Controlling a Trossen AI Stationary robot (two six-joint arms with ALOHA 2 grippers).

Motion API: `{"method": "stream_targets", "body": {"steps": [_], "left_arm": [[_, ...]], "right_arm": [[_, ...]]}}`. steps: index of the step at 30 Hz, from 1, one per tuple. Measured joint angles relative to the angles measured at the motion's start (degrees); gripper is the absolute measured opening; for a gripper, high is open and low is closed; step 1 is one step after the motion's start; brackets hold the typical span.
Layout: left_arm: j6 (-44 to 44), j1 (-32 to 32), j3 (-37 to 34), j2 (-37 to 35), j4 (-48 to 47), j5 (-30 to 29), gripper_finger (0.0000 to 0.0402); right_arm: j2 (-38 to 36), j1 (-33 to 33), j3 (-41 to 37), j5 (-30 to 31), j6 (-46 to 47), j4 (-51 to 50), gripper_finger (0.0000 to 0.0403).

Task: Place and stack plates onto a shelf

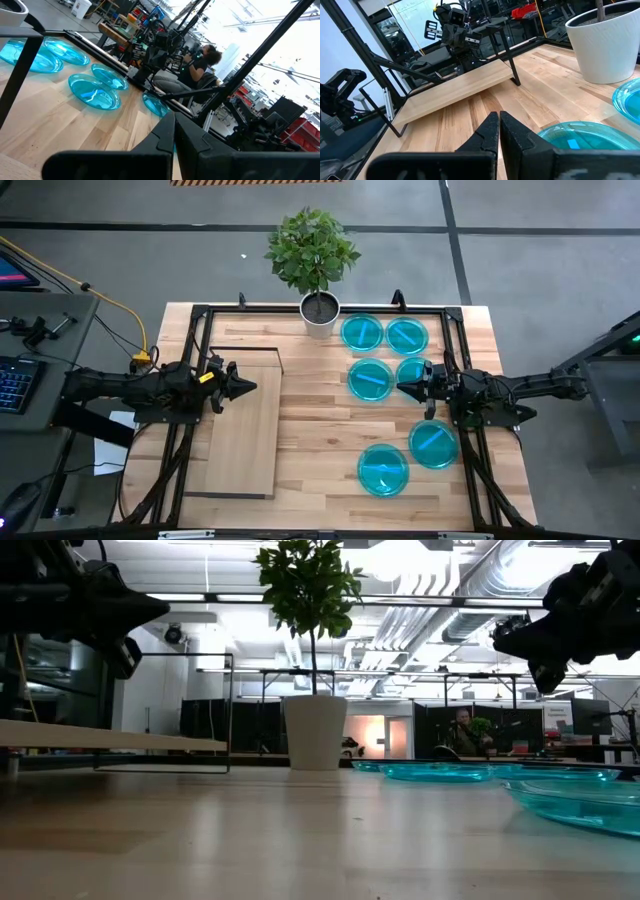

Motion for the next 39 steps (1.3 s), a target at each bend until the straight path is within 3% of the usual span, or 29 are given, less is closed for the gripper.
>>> {"method": "stream_targets", "body": {"steps": [14, 18, 20, 26, 30, 33, 35, 37, 39], "left_arm": [[0.0, 0.0, 0.0, 0.0, 0.0, 0.0, 0.0001], [0.0, 0.0, 0.0, 0.0, 0.0, 0.0, 0.0001], [0.0, 0.0, 0.0, 0.0, 0.0, 0.0, 0.0001], [0.0, 0.0, 0.0, 0.0, -0.1, 0.0, 0.0001], [0.0, 0.0, 0.0, 0.0, -0.1, 0.0, 0.0001], [0.0, 0.0, 0.0, 0.0, -0.1, 0.0, 0.0001], [0.0, 0.0, 0.0, 0.0, -0.1, 0.0, 0.0001], [0.0, 0.0, 0.0, 0.0, -0.1, 0.0, 0.0001], [0.0, 0.0, 0.0, 0.0, -0.2, 0.0, 0.0001]], "right_arm": [[0.0, 0.0, 0.0, 0.6, 0.7, 0.7, 0.0000], [0.0, 0.0, 0.0, 1.3, 15.8, 6.4, 0.0000], [-0.1, 0.0, 0.0, 4.8, 20.5, 10.0, 0.0000], [0.2, 0.0, 0.0, 23.8, 33.5, 14.9, 0.0000], [2.0, 0.0, 1.0, 25.6, 34.1, 22.8, 0.0000], [6.1, 0.0, 7.8, 25.7, 26.1, 25.2, 0.0002], [10.6, -0.4, 15.0, 27.2, 18.7, 21.1, 0.0009], [15.9, -1.7, 23.0, 29.2, 13.9, 10.2, 0.0025], [21.2, -4.3, 31.3, 31.1, 15.7, -4.4, 0.0048]]}}
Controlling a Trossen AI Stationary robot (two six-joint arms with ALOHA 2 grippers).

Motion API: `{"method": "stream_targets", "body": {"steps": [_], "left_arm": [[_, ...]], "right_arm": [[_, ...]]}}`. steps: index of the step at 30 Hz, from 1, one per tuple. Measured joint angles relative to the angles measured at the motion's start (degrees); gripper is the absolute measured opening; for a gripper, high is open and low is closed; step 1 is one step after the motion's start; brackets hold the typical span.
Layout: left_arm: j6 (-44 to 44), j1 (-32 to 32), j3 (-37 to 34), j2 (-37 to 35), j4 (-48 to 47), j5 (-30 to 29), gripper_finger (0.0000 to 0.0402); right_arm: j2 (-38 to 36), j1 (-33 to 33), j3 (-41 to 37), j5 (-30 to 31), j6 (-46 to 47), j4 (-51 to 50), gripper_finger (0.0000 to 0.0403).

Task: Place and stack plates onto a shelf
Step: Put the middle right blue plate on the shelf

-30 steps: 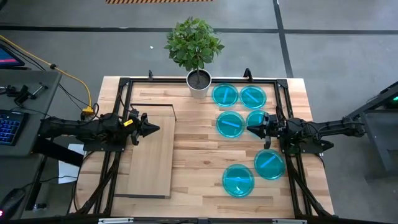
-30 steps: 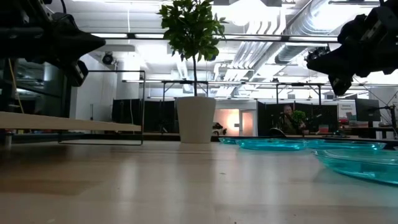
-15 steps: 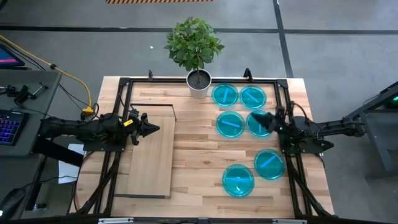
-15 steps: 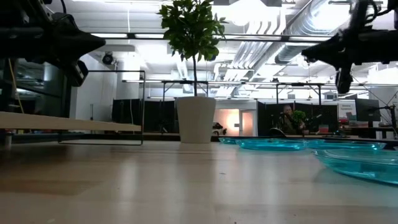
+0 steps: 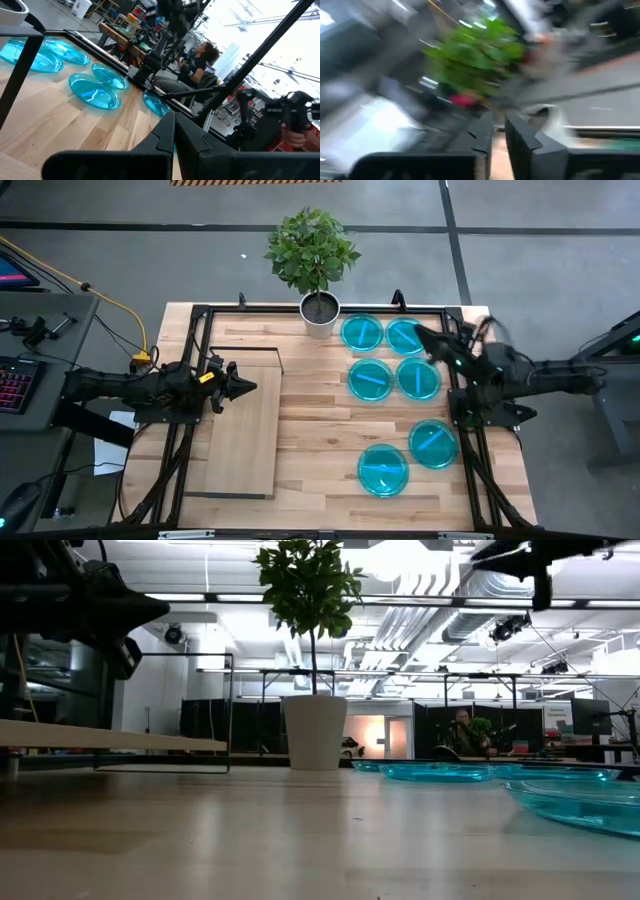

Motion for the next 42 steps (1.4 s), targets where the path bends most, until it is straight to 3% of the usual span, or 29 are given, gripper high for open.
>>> {"method": "stream_targets", "body": {"steps": [2, 6, 11, 14, 21, 27, 35, 42], "left_arm": [[0.0, 0.0, 0.0, 0.0, 0.0, 0.0, 0.0001], [0.0, 0.0, 0.0, 0.0, 0.0, 0.0, 0.0001], [0.0, 0.0, 0.0, 0.0, 0.0, 0.0, 0.0001], [0.0, 0.0, 0.0, 0.0, 0.0, -0.1, 0.0001], [0.0, 0.0, 0.0, 0.0, 0.0, -0.2, 0.0001], [0.0, 0.0, 0.0, 0.0, 0.0, -0.2, 0.0001], [0.0, 0.0, 0.0, 0.0, 0.0, -0.2, 0.0001], [0.0, 0.0, 0.0, 0.0, 0.0, -0.2, 0.0001]], "right_arm": [[5.5, -4.2, 7.3, -1.0, 6.3, -16.4, 0.0078], [16.2, -14.8, 15.7, -10.5, 18.8, -44.4, 0.0143], [25.6, -24.3, 16.8, -20.1, 26.8, -62.6, 0.0197], [28.8, -25.7, 14.7, -23.6, 28.4, -64.7, 0.0205], [31.7, -25.7, 7.5, -24.9, 37.2, -65.1, 0.0206], [32.0, -25.8, 3.9, -20.4, 43.2, -62.0, 0.0206], [38.8, -28.9, 0.9, -19.3, 42.8, -58.2, 0.0206], [42.2, -33.0, -2.8, -25.1, 37.6, -48.1, 0.0206]]}}
